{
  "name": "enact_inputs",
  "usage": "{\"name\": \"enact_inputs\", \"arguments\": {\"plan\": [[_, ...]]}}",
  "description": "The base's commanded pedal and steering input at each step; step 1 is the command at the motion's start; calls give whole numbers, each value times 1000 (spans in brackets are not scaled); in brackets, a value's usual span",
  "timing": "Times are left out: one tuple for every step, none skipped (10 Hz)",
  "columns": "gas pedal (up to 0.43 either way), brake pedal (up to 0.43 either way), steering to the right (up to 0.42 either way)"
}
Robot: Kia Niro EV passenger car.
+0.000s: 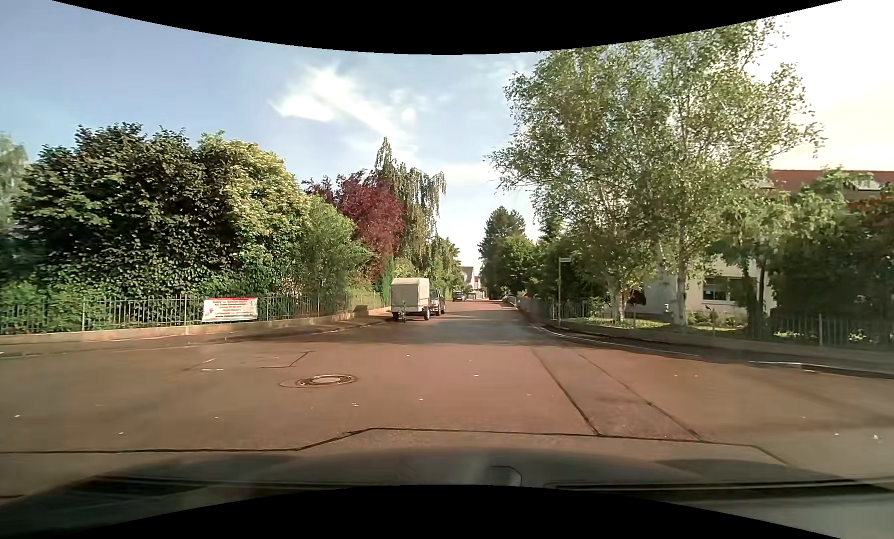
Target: Follow the waypoints while adhering to traffic rules and regulations
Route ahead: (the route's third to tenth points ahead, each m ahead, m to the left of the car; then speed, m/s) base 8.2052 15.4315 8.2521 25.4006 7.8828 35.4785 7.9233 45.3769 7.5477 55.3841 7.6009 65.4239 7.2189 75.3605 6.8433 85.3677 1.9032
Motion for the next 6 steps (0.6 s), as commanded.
{"name": "enact_inputs", "arguments": {"plan": [[0, 0, -300], [0, 0, -312], [0, 0, -327], [0, 0, -345], [0, 0, -379], [0, 0, -415]]}}
